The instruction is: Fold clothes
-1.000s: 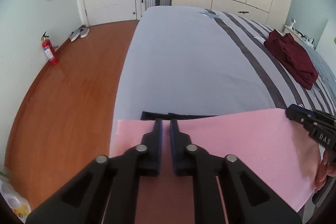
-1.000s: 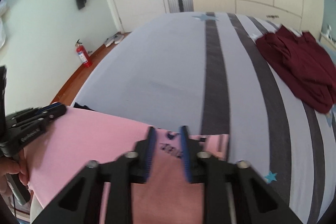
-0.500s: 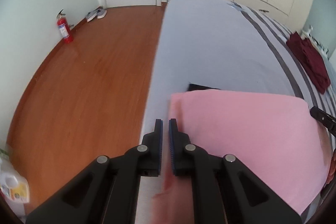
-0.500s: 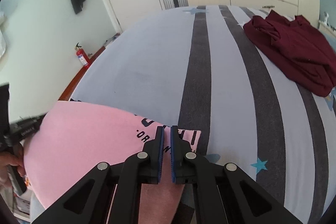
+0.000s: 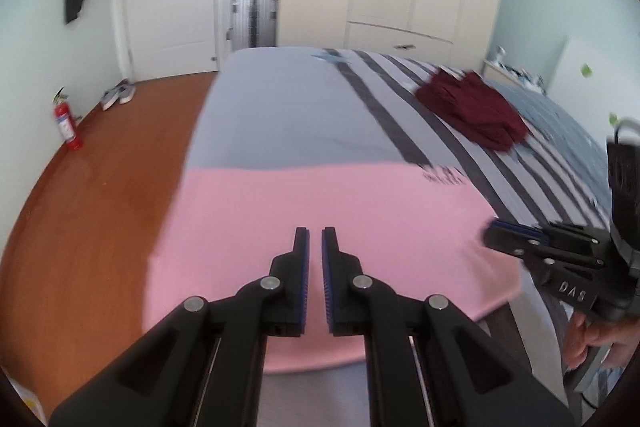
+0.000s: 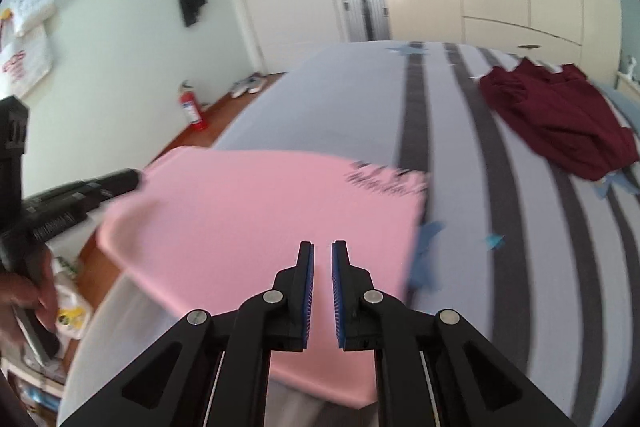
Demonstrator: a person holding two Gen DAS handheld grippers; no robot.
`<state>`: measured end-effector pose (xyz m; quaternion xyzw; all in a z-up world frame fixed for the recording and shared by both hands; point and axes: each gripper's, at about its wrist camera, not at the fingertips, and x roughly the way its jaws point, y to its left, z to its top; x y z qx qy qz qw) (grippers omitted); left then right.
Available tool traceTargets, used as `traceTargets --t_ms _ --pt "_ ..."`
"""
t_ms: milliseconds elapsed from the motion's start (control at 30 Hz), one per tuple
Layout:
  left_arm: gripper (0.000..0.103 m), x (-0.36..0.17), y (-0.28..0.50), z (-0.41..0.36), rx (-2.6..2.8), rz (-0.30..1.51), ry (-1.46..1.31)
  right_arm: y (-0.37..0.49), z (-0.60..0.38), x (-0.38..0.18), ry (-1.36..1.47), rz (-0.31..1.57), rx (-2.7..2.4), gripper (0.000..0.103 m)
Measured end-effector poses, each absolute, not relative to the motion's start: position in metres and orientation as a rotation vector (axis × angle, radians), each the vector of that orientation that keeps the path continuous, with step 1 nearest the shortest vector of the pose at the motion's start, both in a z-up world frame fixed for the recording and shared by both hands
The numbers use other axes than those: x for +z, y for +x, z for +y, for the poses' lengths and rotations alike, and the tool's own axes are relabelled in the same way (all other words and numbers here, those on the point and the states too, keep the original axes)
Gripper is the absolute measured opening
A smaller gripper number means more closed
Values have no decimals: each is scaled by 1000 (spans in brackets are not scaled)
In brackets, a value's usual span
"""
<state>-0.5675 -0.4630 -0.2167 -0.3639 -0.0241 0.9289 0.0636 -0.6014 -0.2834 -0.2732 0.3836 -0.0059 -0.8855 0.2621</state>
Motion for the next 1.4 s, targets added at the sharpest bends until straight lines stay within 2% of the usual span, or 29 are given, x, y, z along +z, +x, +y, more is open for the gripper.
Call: traceTargets --t_ms 233,367,567,667,767,867,967,1133,1267,1400 --pt "6 -244 -562 -446 2774 -92 -1184 -584 -315 -288 1064 -76 -2332 10" --pt "2 -249 -558 -463 2799 -102 -1219 -583 -309 -313 1129 -81 -2337 4" --pt "2 -242 -552 -509 2895 -128 -1236 -589 -270 -301 1118 -95 -2432 7" --pt "2 -242 -551 -510 2884 -99 -1252 -598 -257 -308 1144 -86 -2440 0" --pt "2 -223 -543 -519 2919 -227 -1207 -599 -254 -308 1149 -58 -2439 0" --pt "2 -229 -549 -522 2934 -148 -1249 -600 -254 -302 1125 -70 -2448 3" --pt "3 -249 -553 -533 2920 -192 -1305 -606 -253 -311 1161 -78 -2440 0" --pt "3 -230 -559 -540 2949 -307 -1295 -609 -242 -308 1177 -87 -2455 0" --pt "3 -220 -587 -534 2960 -115 -1213 -623 -245 -291 1116 -88 -2490 4" --pt "3 -235 -626 -540 2971 -108 -1266 -652 -260 -291 1111 -98 -2510 4"
